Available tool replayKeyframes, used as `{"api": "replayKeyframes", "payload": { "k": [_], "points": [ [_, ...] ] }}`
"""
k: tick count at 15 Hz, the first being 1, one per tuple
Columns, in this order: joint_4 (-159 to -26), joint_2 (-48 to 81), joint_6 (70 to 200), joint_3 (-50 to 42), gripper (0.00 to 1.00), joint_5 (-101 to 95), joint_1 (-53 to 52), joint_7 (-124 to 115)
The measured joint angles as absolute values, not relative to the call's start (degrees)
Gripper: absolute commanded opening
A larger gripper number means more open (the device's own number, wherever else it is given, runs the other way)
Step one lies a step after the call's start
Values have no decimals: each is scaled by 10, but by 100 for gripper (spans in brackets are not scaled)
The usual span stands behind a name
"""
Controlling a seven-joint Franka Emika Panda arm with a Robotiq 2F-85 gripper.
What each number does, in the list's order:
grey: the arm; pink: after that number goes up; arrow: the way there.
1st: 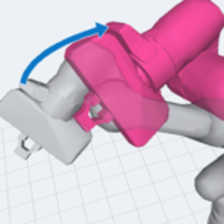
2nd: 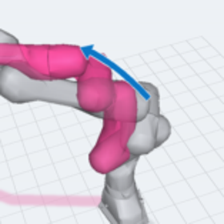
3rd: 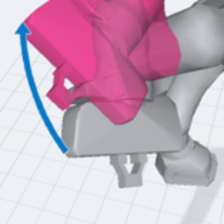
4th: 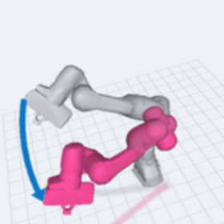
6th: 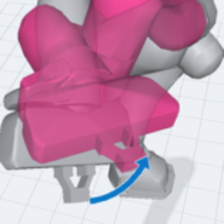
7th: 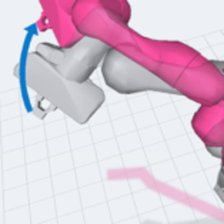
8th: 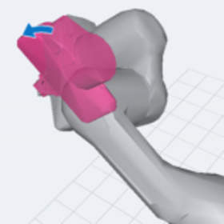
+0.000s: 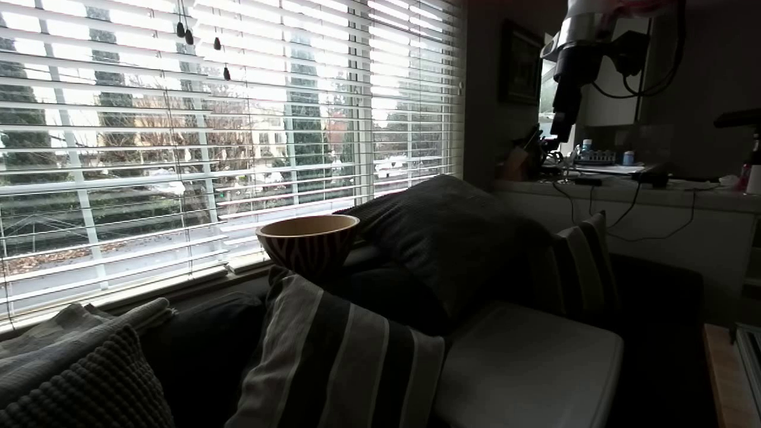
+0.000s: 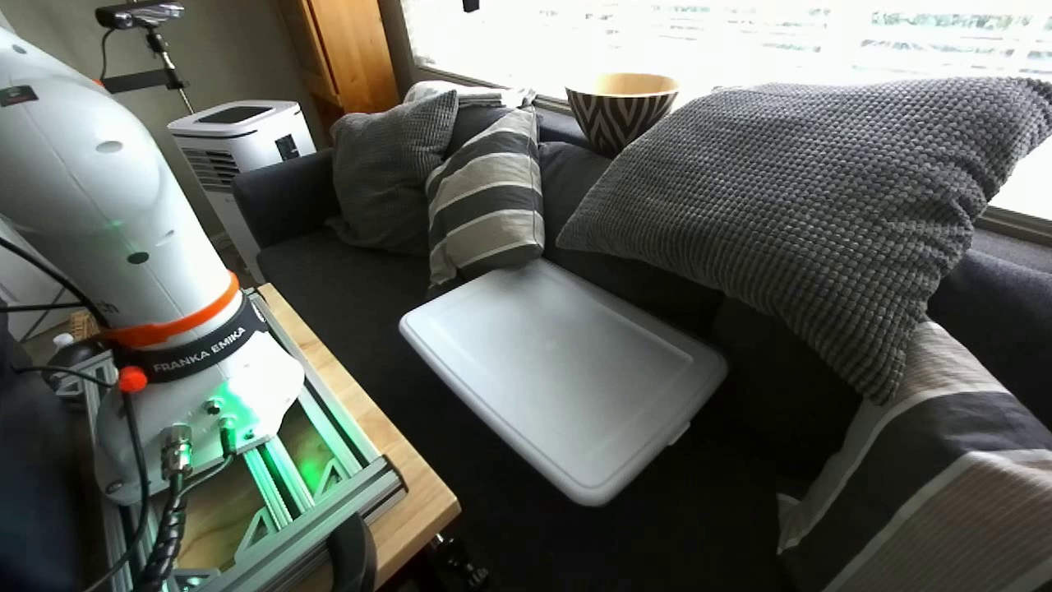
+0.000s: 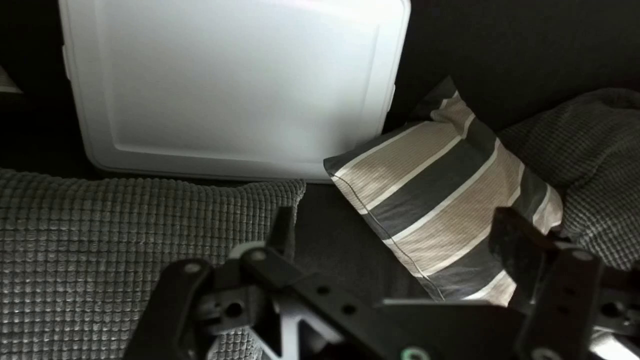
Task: Remove the wooden bowl from the sofa back put it on the white object on the sofa seat
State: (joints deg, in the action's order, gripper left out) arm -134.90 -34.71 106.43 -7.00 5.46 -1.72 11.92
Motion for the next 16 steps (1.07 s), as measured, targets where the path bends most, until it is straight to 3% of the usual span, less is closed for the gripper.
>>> {"api": "replayKeyframes", "payload": {
  "k": [6,16],
  "points": [
    [-1233,-188,1121,20,100,90,-17,-113],
    [-1030,78,1192,23,100,110,-8,-285]
  ]
}}
